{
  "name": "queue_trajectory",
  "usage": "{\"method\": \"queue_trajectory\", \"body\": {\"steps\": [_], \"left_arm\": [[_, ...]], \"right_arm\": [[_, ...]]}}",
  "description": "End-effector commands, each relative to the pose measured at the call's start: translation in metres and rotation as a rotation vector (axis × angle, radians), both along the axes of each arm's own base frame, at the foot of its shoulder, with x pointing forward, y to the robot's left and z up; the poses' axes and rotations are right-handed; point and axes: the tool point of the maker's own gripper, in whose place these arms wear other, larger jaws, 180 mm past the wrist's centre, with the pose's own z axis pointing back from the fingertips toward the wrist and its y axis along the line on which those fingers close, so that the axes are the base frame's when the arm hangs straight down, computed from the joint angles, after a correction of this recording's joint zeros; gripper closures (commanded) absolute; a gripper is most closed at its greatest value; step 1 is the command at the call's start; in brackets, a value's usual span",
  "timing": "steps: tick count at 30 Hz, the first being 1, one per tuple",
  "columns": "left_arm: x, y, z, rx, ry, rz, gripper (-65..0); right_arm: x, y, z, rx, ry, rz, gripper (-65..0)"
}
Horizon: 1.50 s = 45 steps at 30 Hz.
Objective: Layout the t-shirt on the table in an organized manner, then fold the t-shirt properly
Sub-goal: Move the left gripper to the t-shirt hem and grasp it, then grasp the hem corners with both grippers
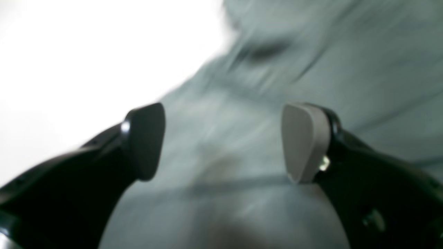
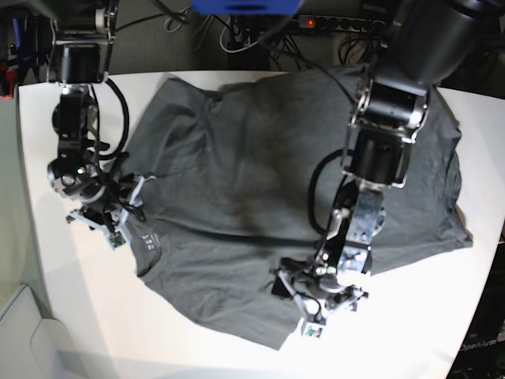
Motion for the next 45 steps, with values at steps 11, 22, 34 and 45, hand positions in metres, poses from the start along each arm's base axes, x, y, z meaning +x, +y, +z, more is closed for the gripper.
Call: {"method": "queue_trajectory", "body": {"steps": [11,22,34,45], "left_arm": [[0.008,-0.021,-0.041,-0.028,0.058,-0.003,-51.2],[-0.041,0.058,-0.107,0.073,0.209,0.084,-51.0],[-0.097,0.121,-0.113,0.189,0.306,0.126,-50.9],[-0.090,0.109,-0.044,0.214,0.209,0.098,-50.9]], "right_arm": [[0.000,-0.018,-0.006,-0.025,0.045,-0.030,-28.7],[0.003,-0.015,-0.003,-0.018,0.035,-0.027,-28.7],[0.011,-0.003,0.003,0.007,0.016,-0.017,-28.7],[0.011,0.022,-0.001,0.052,0.020,0.004,-28.7]]}}
